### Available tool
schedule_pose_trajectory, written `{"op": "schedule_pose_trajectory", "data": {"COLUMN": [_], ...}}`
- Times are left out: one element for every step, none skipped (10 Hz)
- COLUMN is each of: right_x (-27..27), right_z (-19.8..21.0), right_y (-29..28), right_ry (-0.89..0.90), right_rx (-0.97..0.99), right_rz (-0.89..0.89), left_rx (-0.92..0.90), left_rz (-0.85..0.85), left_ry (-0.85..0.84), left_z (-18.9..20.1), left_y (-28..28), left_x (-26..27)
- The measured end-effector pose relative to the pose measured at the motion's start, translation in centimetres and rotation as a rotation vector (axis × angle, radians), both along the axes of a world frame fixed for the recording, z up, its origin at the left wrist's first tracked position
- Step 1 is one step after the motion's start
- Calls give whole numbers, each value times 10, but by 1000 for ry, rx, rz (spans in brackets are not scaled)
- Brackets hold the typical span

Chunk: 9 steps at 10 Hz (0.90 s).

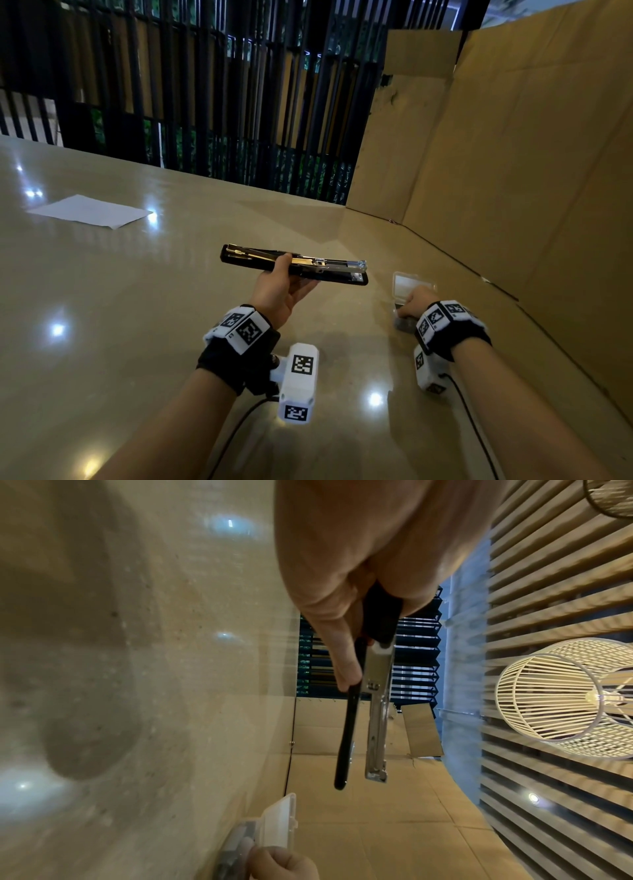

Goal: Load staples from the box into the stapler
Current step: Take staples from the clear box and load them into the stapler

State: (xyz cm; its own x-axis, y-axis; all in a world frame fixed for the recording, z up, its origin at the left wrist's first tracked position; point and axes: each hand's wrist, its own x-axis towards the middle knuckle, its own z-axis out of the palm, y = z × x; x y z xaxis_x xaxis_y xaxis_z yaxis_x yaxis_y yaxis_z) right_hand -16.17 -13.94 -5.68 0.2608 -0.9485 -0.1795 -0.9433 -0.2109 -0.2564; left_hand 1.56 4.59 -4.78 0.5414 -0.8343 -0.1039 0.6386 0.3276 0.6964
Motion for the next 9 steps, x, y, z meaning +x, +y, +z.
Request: {"op": "schedule_pose_trajectory", "data": {"right_x": [-1, 1, 0, -4, -5, -2, -1, -2, -1], "right_z": [0, -2, -2, -3, 0, -2, -2, -3, 0], "right_y": [0, 2, 3, 2, 7, 7, 11, 11, 14], "right_ry": [-70, -86, -126, -242, -319, -348, -332, -324, -256], "right_rx": [24, 47, 57, 100, 124, 138, 112, 104, 79], "right_rz": [-41, -82, -117, -157, -162, -166, -169, -164, -152], "left_rx": [7, 11, 16, 26, 27, 29, 30, 26, 27], "left_rz": [-17, -39, -50, -51, -53, -62, -72, -69, -66], "left_ry": [-2, -1, 3, 14, 16, 12, 10, 8, -1], "left_z": [-1, -2, -4, -4, -4, -5, -6, -6, -6], "left_y": [0, 0, -1, -2, -3, -2, -3, -3, -4], "left_x": [-1, -3, -4, -5, -6, -6, -6, -6, -5]}}
